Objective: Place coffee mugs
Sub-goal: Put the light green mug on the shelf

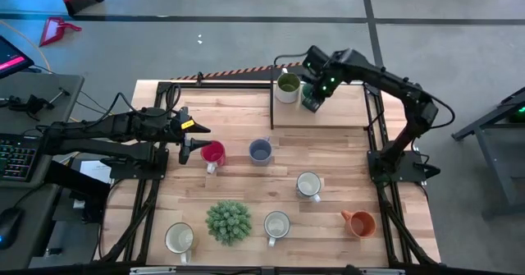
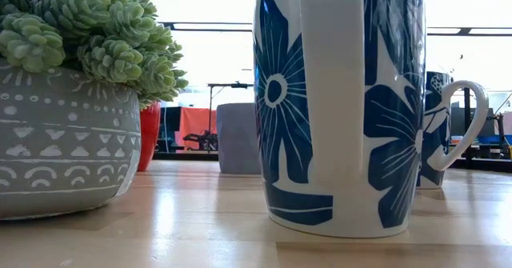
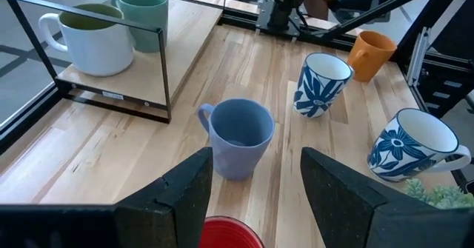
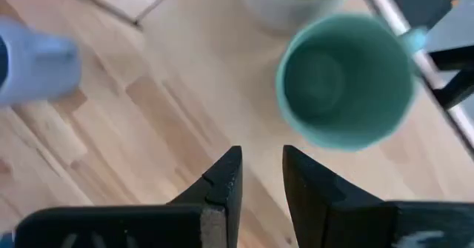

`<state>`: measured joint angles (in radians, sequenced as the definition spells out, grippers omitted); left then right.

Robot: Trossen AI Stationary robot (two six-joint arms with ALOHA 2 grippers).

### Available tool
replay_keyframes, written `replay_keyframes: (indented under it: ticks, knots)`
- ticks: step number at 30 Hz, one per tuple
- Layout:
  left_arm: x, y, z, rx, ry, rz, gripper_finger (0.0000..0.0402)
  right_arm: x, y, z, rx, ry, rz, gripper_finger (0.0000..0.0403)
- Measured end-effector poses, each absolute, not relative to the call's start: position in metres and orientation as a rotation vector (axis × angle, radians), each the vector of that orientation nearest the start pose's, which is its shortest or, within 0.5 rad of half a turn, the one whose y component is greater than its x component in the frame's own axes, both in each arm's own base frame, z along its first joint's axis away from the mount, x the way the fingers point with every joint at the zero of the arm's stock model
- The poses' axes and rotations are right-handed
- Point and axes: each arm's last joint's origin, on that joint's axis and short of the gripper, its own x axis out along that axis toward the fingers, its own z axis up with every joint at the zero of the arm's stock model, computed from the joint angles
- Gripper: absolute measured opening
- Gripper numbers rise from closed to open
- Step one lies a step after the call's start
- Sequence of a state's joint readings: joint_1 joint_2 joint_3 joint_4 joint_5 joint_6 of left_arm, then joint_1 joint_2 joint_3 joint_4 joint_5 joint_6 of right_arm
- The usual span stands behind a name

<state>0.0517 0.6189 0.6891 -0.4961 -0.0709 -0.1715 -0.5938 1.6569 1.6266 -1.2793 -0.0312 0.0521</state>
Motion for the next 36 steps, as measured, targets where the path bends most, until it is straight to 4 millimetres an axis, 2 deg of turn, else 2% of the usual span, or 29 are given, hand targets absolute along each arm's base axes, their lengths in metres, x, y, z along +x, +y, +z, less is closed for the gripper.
replay_keyframes:
  ticks: [3, 9, 13, 20, 36]
  knots:
    - [0.133, 0.009, 0.294, -0.164, 0.415, 0.157, 0.0192, 0.265, -0.167, 0.315, 0.440, 1.286, -0.523, 0.0063]
    - [0.133, 0.009, 0.294, -0.164, 0.415, 0.158, 0.0192, 0.264, -0.162, 0.288, 0.488, 1.345, -0.580, 0.0008]
    - [0.133, 0.009, 0.294, -0.165, 0.415, 0.157, 0.0192, 0.265, -0.164, 0.278, 0.490, 1.329, -0.625, 0.0009]
    - [0.133, 0.009, 0.294, -0.165, 0.414, 0.157, 0.0192, 0.270, -0.170, 0.272, 0.481, 1.257, -0.638, 0.0016]
    - [0.133, 0.009, 0.294, -0.165, 0.415, 0.157, 0.0192, 0.262, -0.180, 0.271, 0.457, 1.264, -0.693, 0.0016]
